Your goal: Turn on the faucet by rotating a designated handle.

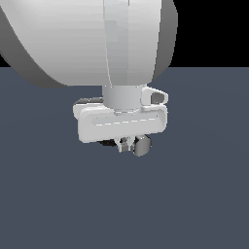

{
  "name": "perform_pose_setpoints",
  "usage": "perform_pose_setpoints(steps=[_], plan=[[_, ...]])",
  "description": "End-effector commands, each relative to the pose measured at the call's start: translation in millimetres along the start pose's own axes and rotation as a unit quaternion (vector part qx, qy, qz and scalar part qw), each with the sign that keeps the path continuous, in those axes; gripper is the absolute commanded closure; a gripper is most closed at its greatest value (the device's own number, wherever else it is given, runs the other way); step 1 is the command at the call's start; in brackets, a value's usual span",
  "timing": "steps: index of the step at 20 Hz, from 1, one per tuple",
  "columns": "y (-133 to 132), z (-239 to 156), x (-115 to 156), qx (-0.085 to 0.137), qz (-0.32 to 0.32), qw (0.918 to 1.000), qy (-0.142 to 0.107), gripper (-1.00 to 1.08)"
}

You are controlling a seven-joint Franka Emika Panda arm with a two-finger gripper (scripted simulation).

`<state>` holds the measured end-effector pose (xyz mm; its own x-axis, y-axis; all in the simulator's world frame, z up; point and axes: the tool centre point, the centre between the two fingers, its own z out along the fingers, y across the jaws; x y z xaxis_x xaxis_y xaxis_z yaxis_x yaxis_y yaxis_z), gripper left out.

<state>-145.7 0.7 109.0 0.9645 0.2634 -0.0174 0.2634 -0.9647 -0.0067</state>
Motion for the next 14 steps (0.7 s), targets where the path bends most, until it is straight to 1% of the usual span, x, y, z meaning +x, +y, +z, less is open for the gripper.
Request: perform_pose_setpoints(steps=[1, 14], plan=[[20, -3, 9, -0.003, 0.005, 0.9999, 0.009, 1.08], [80, -2, 14, -0.003, 0.004, 0.9999, 0.009, 1.08]])
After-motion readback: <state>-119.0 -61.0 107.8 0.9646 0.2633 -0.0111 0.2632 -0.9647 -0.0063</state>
